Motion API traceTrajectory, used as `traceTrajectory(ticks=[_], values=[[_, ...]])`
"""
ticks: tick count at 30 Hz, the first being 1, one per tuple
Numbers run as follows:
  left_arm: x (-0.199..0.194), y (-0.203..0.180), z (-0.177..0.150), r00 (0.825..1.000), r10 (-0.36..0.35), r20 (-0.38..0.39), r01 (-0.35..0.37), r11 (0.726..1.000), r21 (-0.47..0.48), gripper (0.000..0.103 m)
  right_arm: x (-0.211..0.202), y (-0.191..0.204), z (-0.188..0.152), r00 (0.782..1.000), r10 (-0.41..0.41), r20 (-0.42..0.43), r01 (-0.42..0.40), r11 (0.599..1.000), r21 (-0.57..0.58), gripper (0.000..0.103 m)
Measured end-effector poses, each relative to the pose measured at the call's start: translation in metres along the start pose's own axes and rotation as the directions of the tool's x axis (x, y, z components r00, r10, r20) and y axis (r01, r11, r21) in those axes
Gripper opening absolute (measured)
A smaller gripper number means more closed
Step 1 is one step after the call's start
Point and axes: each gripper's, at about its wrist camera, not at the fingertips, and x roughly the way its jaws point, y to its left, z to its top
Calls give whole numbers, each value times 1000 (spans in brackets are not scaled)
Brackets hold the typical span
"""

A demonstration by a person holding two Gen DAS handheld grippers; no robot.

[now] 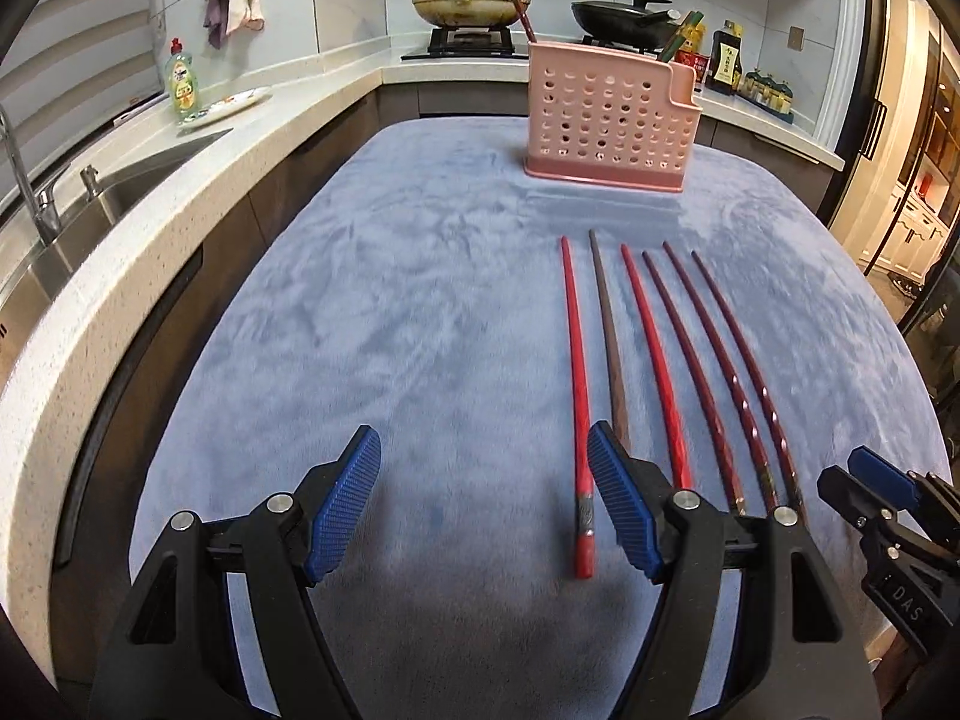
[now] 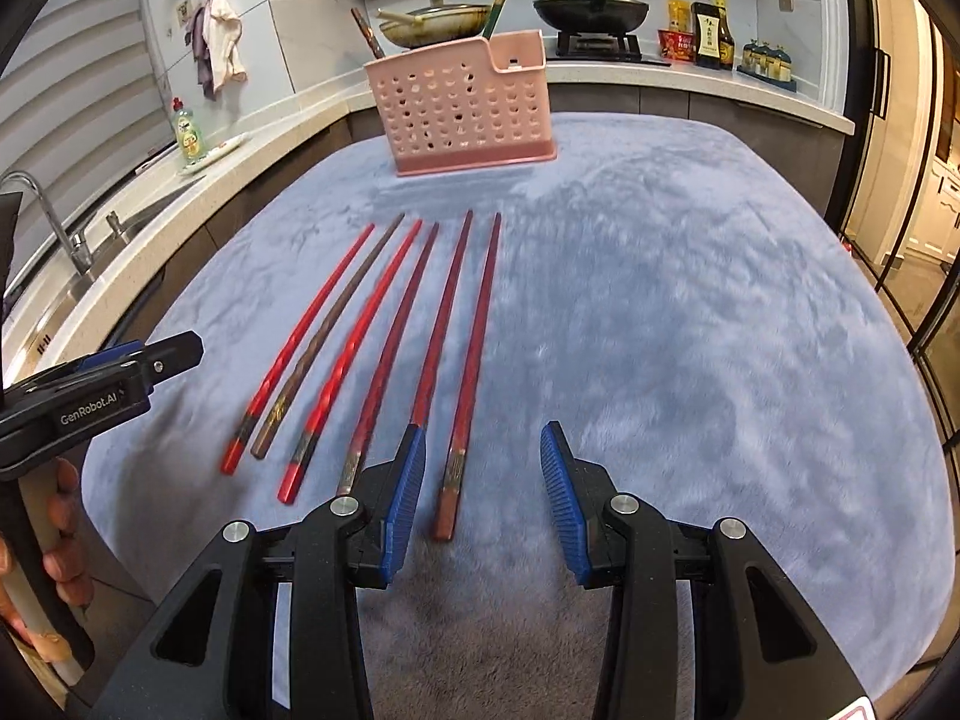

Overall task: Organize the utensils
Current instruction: 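Move both open tools back to the remaining chopsticks, then grasp a dark red chopstick with the right tool while the left tool grasps a red chopstick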

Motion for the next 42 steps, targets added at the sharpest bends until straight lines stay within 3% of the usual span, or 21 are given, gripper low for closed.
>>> traceTrajectory(ticks=[6,26,34,42], values=[[2,1,-13,1000,-11,-28,11,1000,-4,72,7,5,-9,1000,1,-20,-1,1000,-6,36],[12,-10,-31,996,-42,-78,44,999,24,72,17,5,-16,999,-14,-44,14,1000,-7,7],[22,-14,-34,996,-23,-91,27,999,34,71,17,4,-16,999,-9,-43,9,1000,1,7],[27,-16,-33,995,-29,-96,33,999,36,60,17,4,-17,999,-8,-42,8,1000,2,7]])
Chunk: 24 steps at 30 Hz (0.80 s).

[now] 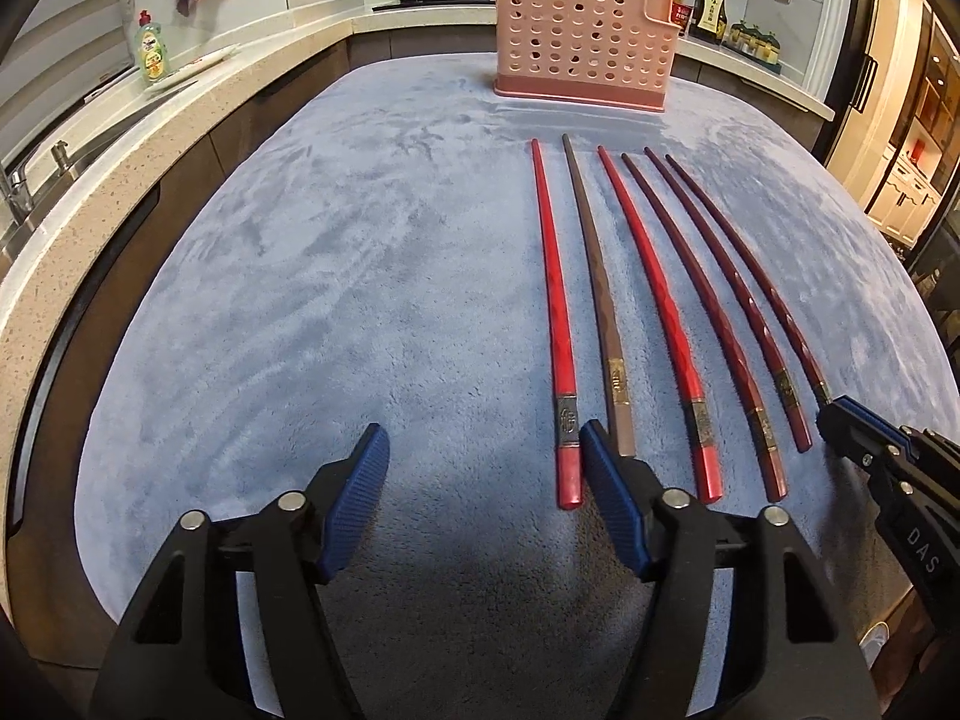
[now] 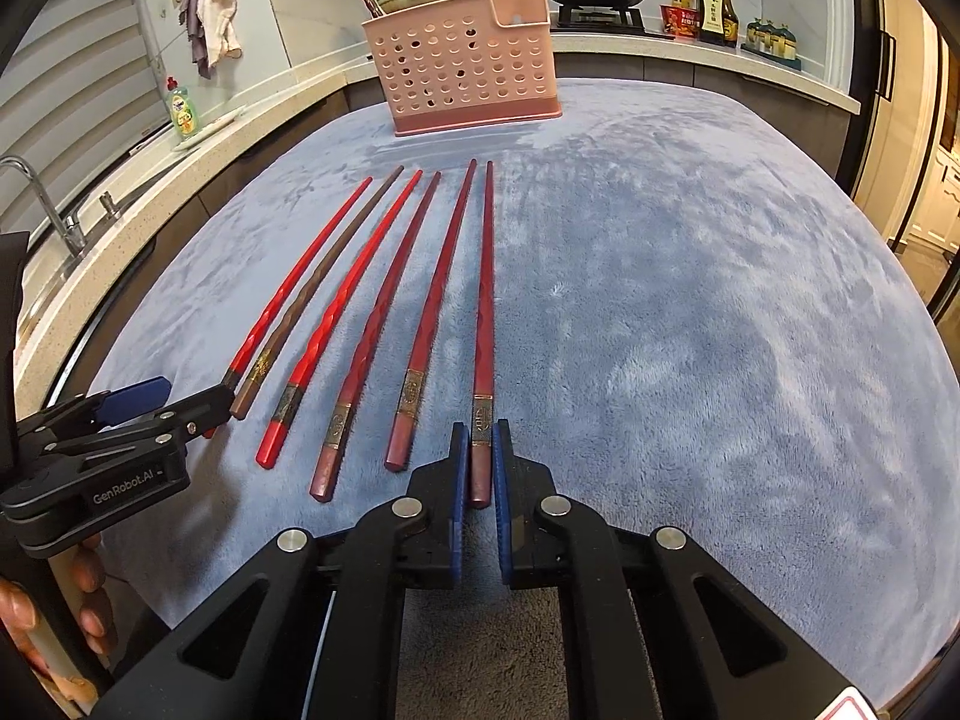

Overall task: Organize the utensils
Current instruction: 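Grasp a dark red chopstick with the right tool while the left tool grasps a red chopstick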

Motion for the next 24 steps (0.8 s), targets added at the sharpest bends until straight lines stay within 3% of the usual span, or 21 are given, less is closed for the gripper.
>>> traceTrajectory(ticks=[4,12,24], values=[[1,-1,2,1000,-11,-1,11,1000,-2,51,0,0,0,1000,-1,1,1,1000,0,7],[1,3,6,999,-39,-11,39,999,-14,13,0,-1,0,1000,0,0,0,1000,0,7],[-3,9,11,996,-88,-28,86,995,-51,7,-6,0,1,1000,-2,9,2,1000,6,7]])
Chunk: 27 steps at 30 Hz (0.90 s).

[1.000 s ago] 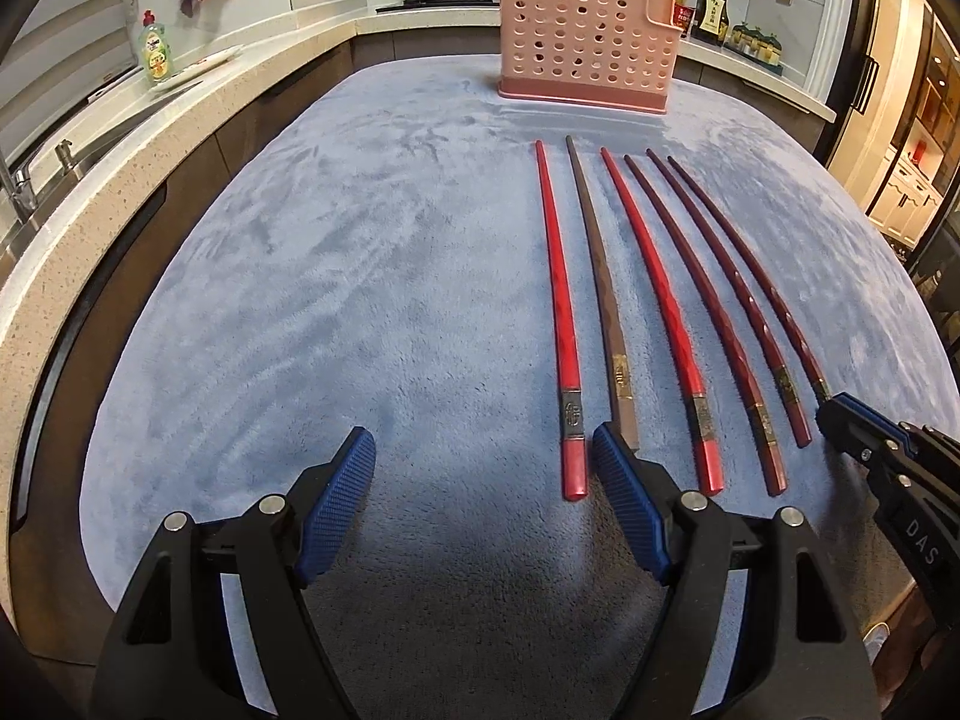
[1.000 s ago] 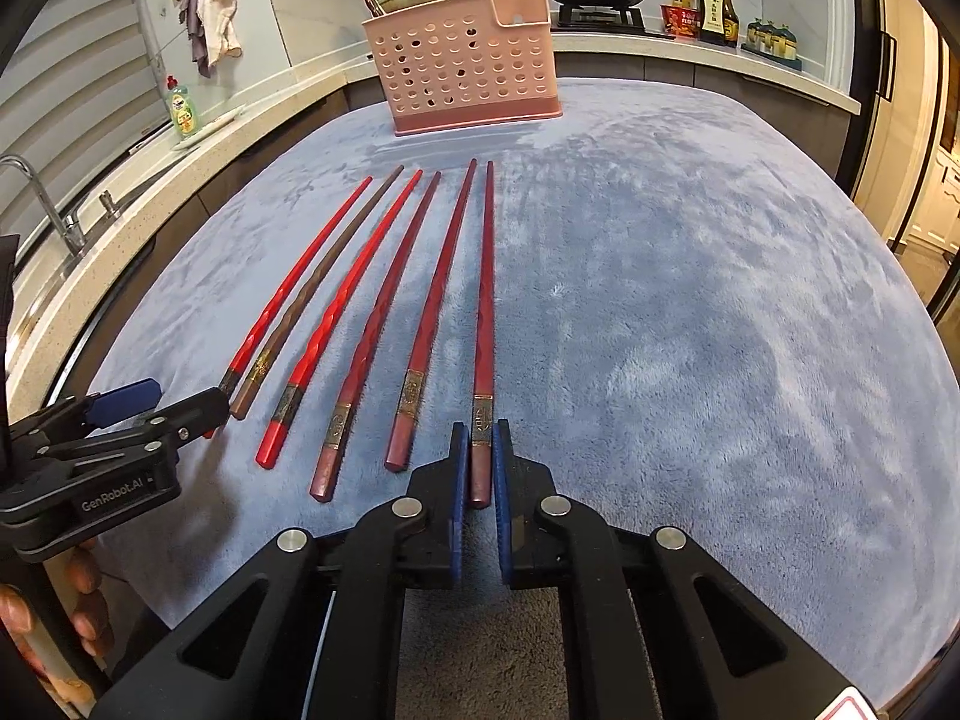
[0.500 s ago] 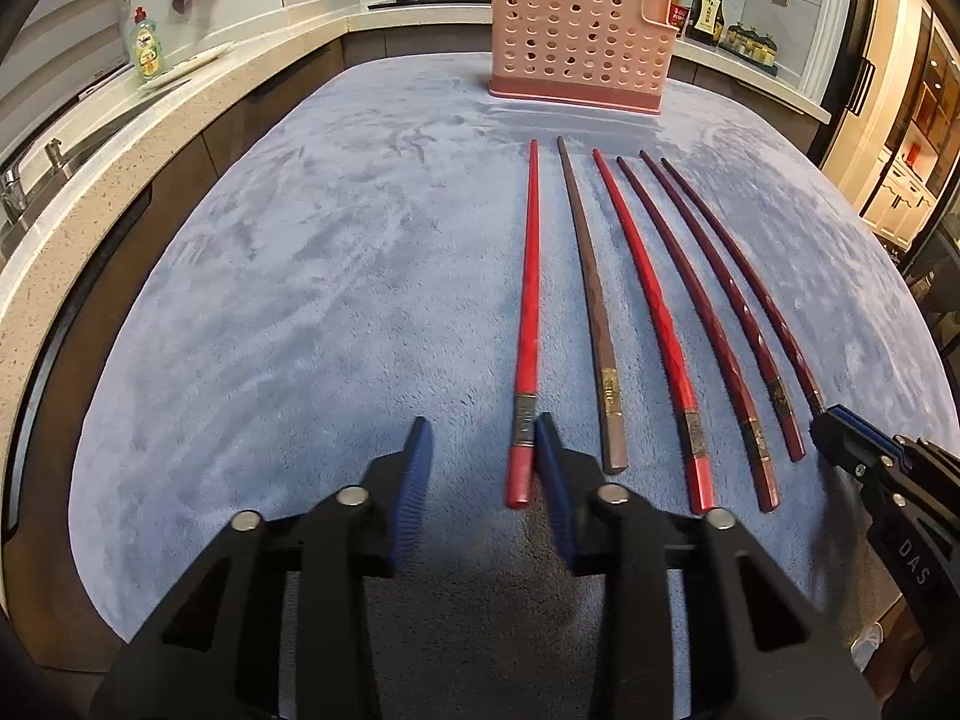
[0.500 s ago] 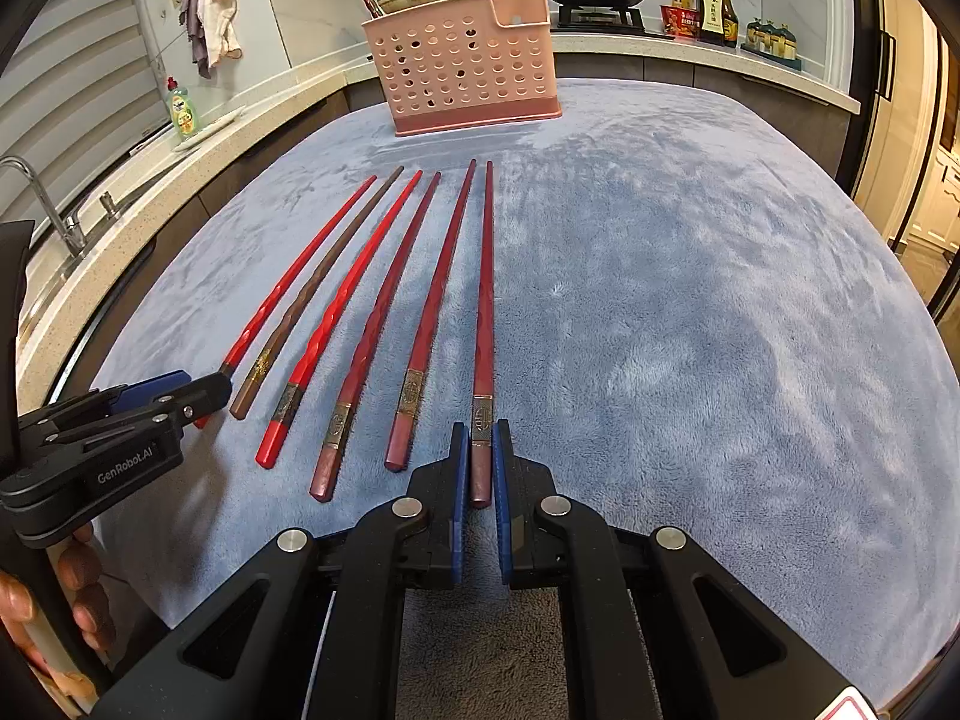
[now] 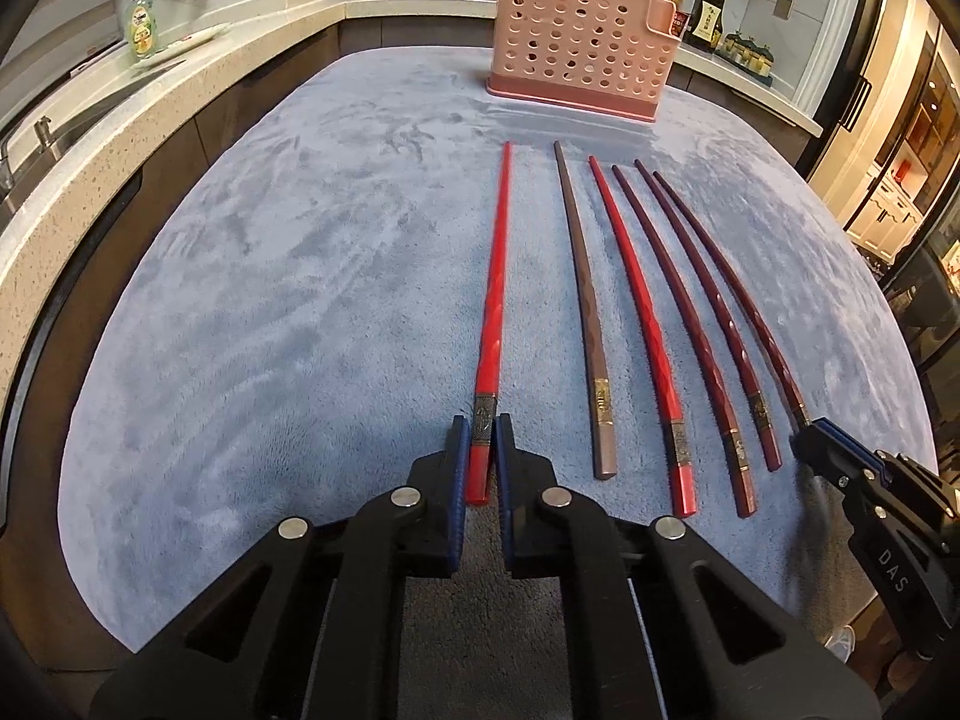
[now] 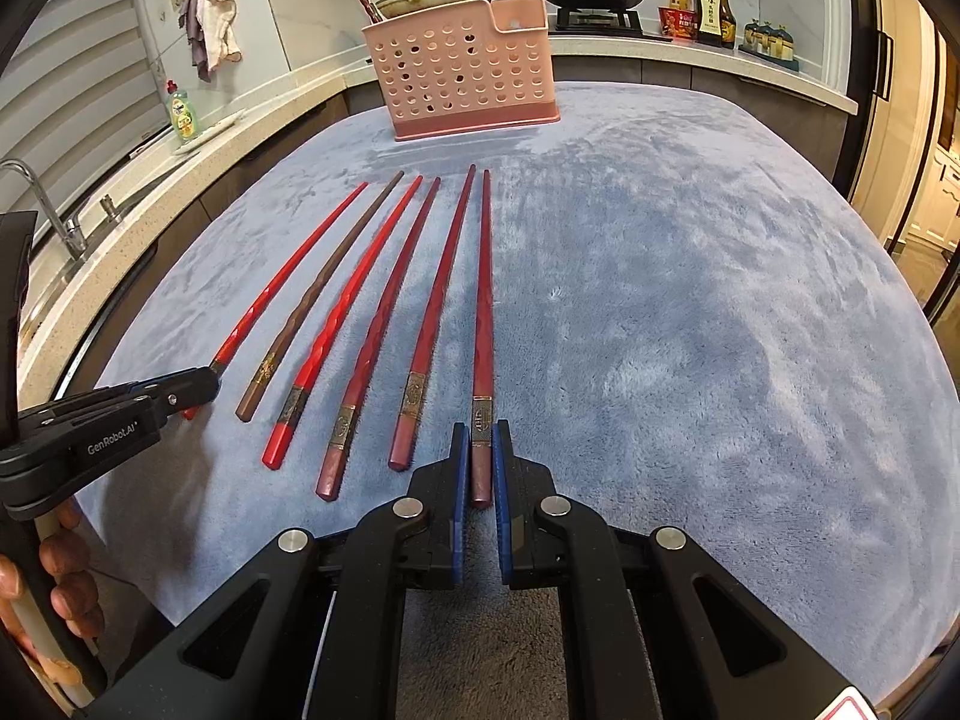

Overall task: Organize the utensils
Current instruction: 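Grasp a dark red chopstick with the right tool while the left tool grasps a red chopstick, then lift both held chopsticks and carry them over the pink basket with both tools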

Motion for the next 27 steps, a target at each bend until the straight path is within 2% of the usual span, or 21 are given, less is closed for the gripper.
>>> traceTrajectory(ticks=[9,15,27], values=[[-23,0,12,999,-25,42,25,1000,-11,7,-23,-6,17,998,3,62,-4,1000,22,7],[-43,3,31,995,-35,91,37,999,-22,7,-45,-14,43,992,7,130,-12,999,44,7],[-82,4,94,979,-61,196,67,997,-24,7,-85,-28,116,956,16,292,-35,998,60,7]])
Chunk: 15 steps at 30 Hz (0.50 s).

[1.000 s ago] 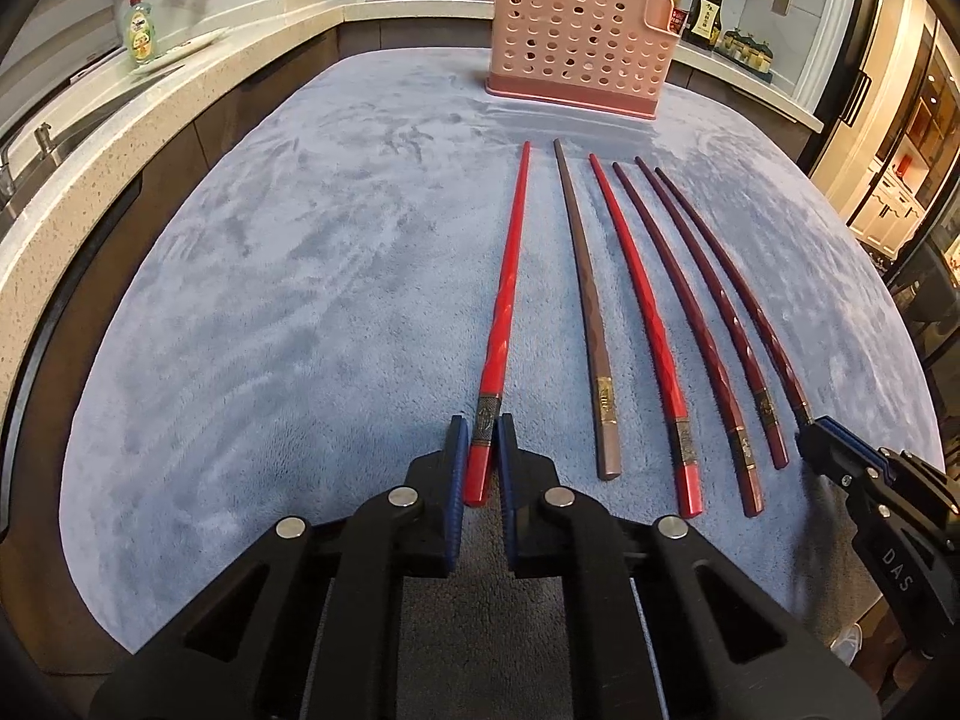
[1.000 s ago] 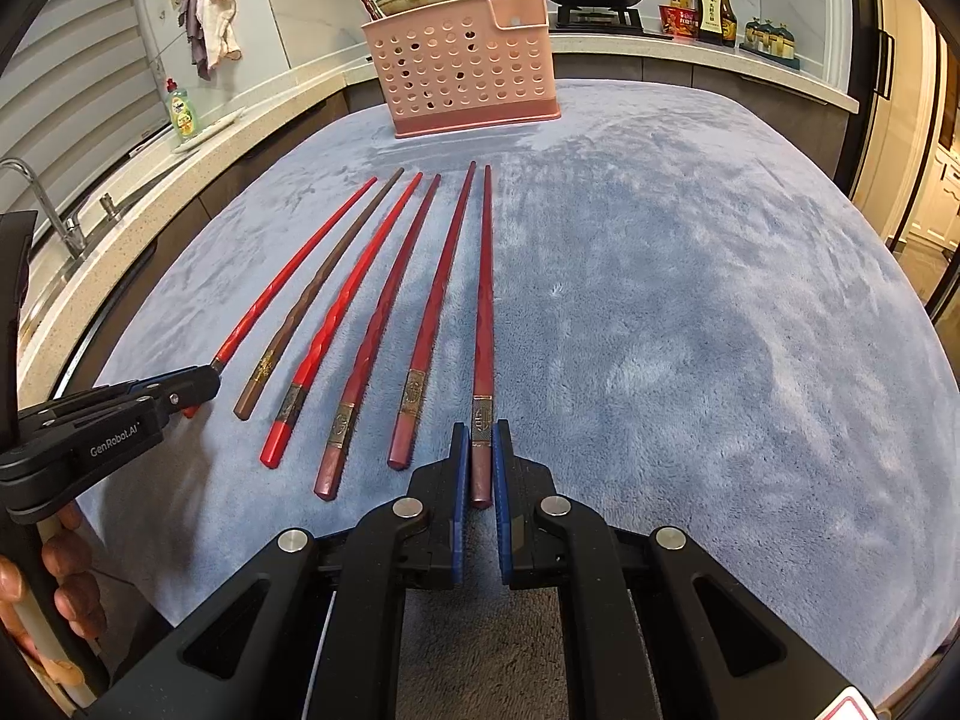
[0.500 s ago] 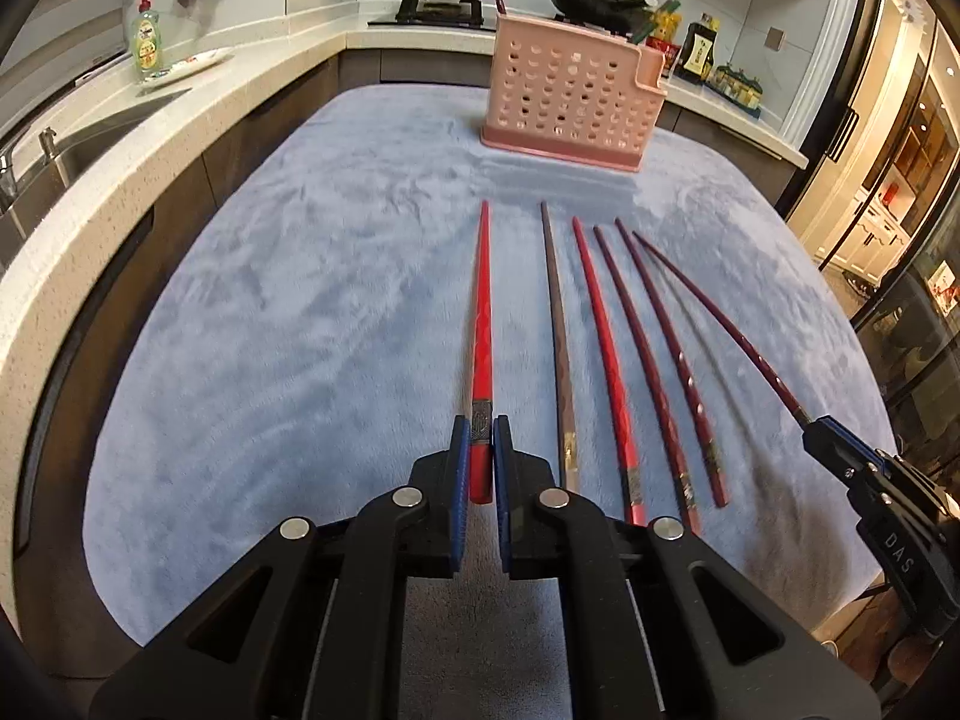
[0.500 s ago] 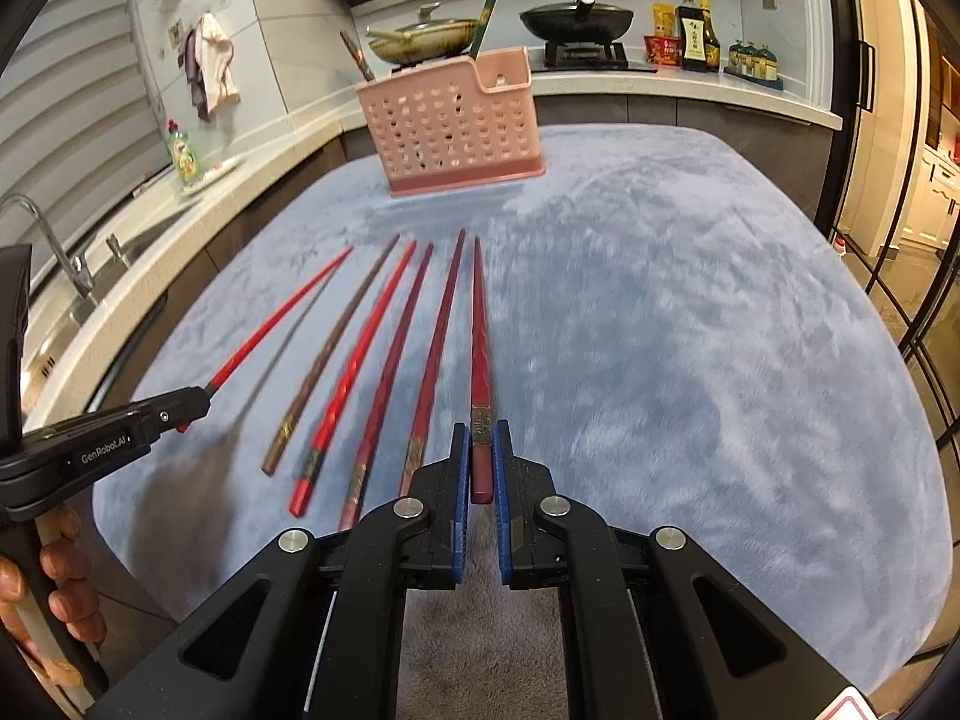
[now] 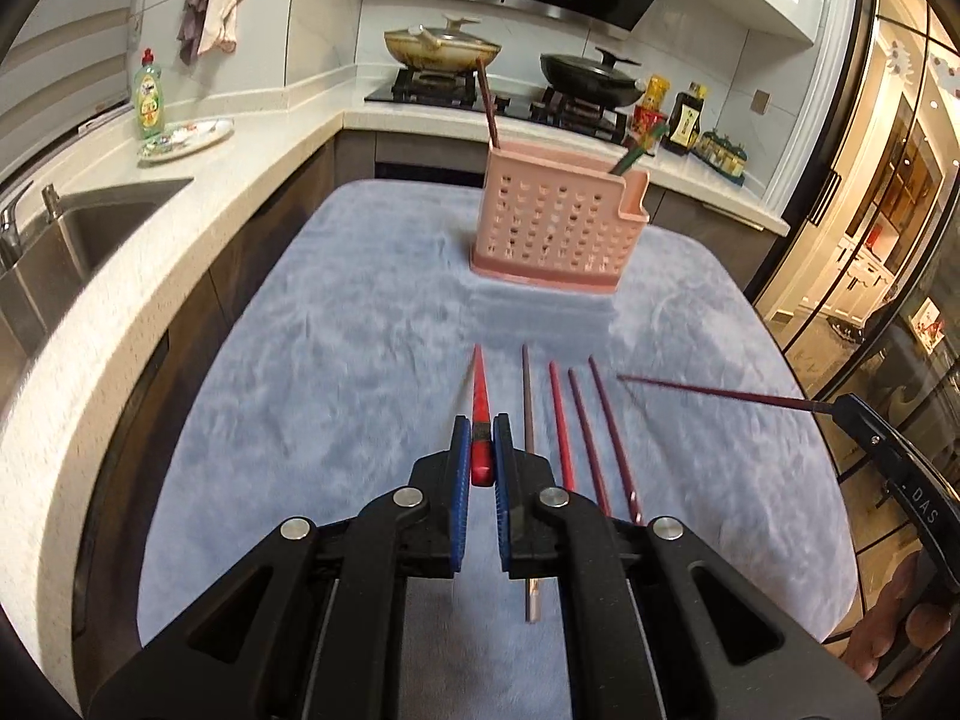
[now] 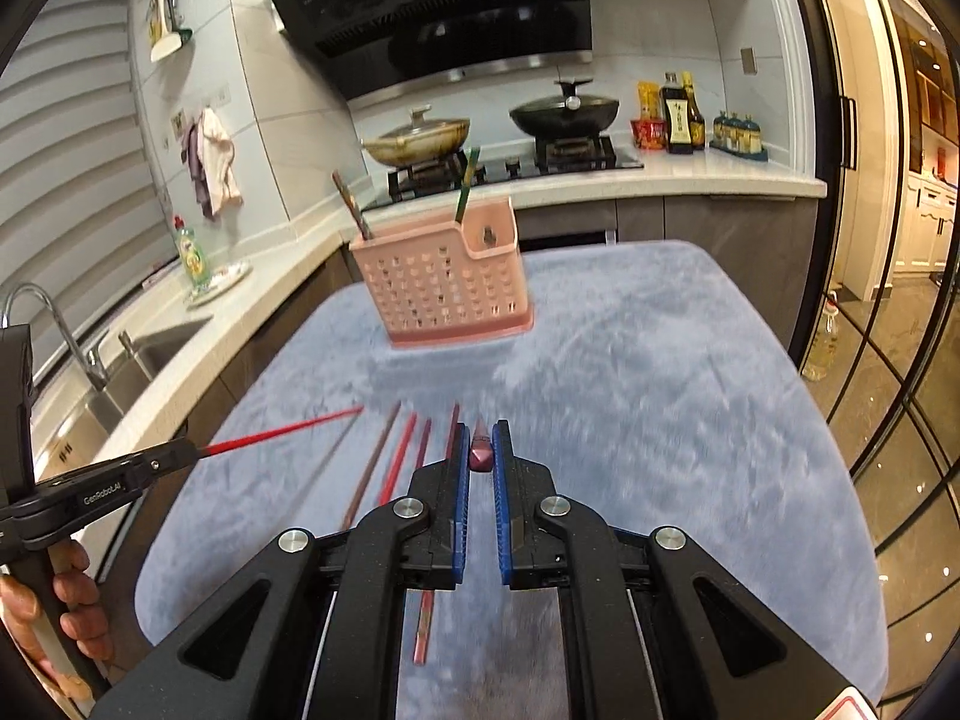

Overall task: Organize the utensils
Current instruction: 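Lift both held chopsticks and carry them over the pink basket with both tools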

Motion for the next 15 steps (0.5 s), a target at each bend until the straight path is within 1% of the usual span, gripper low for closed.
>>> traceTrajectory(ticks=[10,15], values=[[1,-6,73,998,-2,70,1,1000,20,7,7,-5,65,996,12,90,-15,999,28,7],[3,-13,110,993,-5,118,2,1000,28,7,15,-8,103,990,43,136,-51,997,60,7]])
